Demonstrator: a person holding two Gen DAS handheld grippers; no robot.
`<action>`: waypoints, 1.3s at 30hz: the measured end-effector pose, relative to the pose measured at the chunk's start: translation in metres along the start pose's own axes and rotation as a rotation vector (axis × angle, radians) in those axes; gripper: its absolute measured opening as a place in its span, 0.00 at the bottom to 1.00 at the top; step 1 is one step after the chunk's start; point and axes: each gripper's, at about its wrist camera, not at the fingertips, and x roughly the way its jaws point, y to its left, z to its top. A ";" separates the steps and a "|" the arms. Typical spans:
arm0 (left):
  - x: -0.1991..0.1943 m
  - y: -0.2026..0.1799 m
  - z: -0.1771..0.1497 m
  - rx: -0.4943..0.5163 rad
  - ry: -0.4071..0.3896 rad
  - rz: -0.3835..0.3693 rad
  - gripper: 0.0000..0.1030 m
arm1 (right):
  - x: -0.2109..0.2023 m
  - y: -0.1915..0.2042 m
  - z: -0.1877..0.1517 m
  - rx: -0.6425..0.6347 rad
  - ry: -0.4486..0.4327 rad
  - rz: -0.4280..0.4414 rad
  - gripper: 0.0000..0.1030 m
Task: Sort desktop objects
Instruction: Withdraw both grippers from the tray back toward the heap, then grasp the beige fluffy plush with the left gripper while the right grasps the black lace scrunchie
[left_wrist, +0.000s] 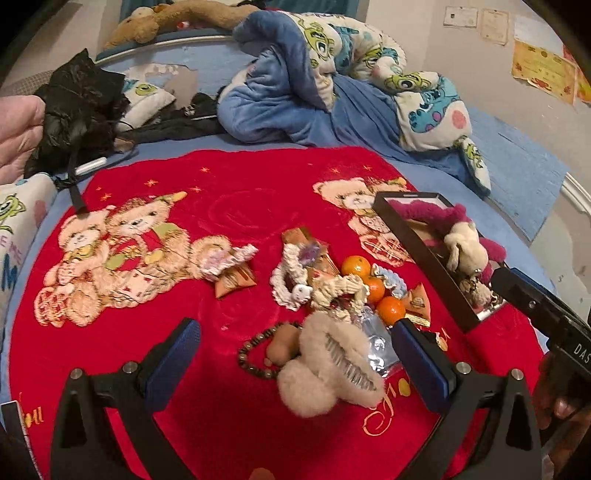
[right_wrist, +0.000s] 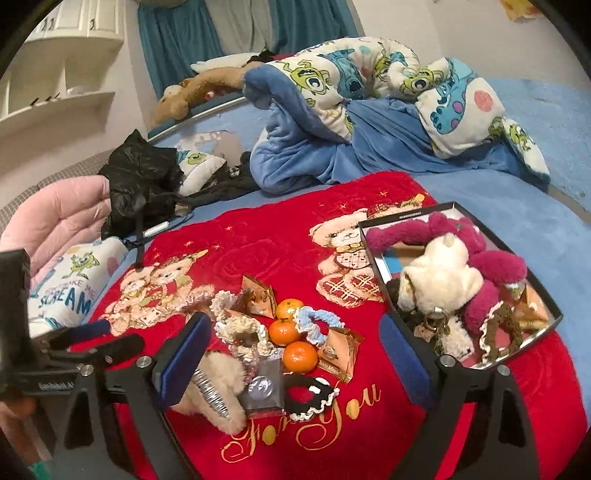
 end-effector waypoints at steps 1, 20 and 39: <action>0.005 -0.001 -0.001 0.001 0.005 -0.003 1.00 | 0.001 -0.001 -0.002 0.006 0.006 0.000 0.86; 0.087 -0.026 -0.047 0.126 0.119 0.039 1.00 | 0.054 -0.018 -0.062 0.051 0.231 -0.012 0.37; 0.101 -0.024 -0.066 0.120 0.135 -0.049 1.00 | 0.079 -0.014 -0.083 0.111 0.306 0.005 0.11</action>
